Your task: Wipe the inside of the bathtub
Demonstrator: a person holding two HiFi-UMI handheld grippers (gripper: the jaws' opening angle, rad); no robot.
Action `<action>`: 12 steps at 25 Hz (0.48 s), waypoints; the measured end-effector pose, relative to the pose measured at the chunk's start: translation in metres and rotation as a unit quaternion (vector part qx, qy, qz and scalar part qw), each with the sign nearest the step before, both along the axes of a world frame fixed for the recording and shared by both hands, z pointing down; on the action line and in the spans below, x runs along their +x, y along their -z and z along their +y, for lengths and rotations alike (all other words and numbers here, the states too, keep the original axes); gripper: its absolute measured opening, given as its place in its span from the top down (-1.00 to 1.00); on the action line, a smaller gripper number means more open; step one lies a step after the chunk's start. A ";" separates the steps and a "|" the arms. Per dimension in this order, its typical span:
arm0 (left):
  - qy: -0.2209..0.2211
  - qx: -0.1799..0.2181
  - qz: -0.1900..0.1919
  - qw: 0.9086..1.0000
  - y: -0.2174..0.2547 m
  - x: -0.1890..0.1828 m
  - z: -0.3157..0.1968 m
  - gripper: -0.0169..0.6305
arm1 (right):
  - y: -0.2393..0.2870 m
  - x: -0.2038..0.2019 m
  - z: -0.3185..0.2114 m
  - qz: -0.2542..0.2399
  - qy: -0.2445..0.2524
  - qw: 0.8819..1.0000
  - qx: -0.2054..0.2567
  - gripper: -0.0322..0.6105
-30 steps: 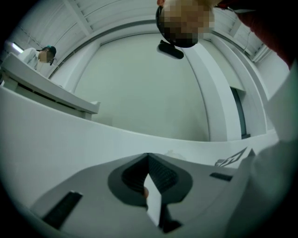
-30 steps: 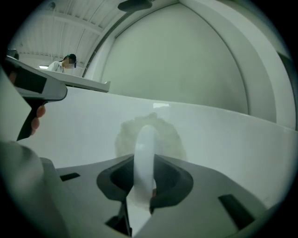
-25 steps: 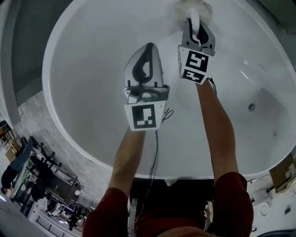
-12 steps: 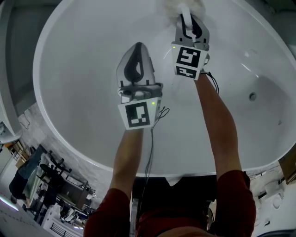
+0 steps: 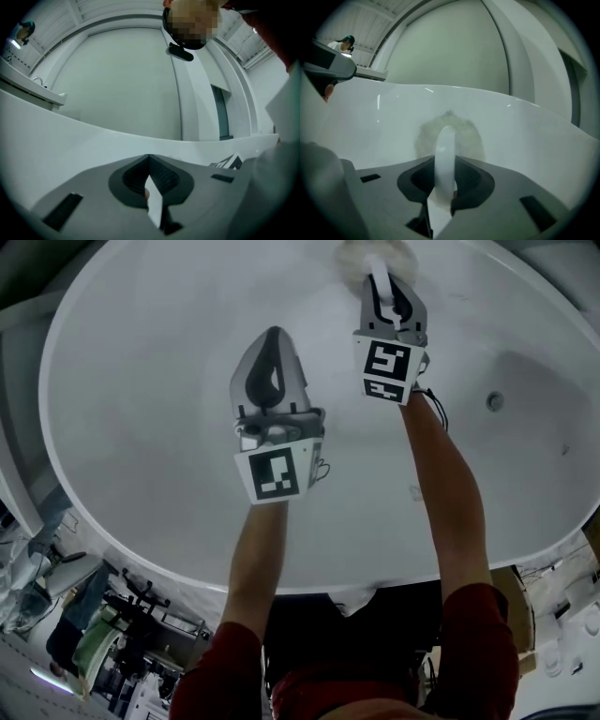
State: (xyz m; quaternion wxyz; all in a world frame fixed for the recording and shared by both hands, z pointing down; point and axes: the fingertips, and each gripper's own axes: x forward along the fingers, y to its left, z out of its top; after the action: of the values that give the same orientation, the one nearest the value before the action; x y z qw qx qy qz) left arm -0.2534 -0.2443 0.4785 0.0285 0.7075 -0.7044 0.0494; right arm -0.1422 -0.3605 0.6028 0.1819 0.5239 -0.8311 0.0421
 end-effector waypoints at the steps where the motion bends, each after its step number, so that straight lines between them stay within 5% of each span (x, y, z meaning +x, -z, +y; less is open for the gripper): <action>1: -0.003 -0.001 0.002 1.000 -0.001 0.005 -0.003 0.90 | -0.002 0.007 -0.002 0.000 -0.004 1.000 0.000 0.61; 12: -0.067 -0.001 0.002 0.998 -0.014 0.175 -0.035 0.90 | -0.016 0.204 -0.009 0.014 -0.071 0.997 0.001 0.61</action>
State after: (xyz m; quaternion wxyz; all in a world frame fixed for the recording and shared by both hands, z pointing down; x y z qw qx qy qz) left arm -0.0789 -0.2796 0.4921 0.0269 0.7534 -0.6551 0.0503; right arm 0.0617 -0.3696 0.6192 0.1895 0.5823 -0.7892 0.0466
